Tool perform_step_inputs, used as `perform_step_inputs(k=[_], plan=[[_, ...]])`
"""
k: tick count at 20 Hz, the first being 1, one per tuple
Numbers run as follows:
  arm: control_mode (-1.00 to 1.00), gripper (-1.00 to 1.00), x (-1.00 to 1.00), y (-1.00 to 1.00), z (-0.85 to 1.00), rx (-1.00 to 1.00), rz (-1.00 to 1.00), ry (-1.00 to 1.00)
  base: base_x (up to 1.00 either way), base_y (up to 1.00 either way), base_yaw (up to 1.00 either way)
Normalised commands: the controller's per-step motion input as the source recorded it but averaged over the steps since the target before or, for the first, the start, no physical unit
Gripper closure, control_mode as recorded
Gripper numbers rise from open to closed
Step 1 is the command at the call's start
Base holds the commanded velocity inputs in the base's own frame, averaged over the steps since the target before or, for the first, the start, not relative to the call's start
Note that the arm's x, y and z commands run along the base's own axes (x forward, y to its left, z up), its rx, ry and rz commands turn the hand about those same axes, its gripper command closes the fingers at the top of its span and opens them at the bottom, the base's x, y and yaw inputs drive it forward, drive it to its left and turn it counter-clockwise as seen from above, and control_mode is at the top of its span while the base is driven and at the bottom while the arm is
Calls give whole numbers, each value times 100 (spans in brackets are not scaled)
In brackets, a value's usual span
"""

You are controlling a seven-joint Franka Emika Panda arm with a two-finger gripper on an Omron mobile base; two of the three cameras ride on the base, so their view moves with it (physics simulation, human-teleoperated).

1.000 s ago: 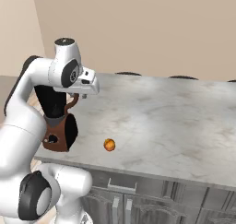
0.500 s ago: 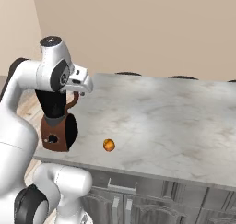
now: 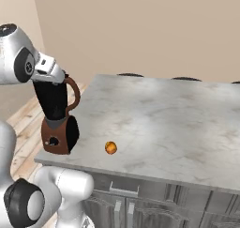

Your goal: Open the blender lid, put the peach in the blender, close the lid, and start the blender.

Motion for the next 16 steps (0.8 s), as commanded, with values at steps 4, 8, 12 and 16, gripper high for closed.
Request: perform_step_inputs(k=[4,8,12,16], plan=[[-100,-100,17,8,0,0,0,1,0,0,0],[-100,-100,33,0,0,0,0,8,0,0,0],[-100,-100,30,13,0,0,3,6,0,0,0],[-100,-100,32,18,0,0,5,8,0,0,0]])
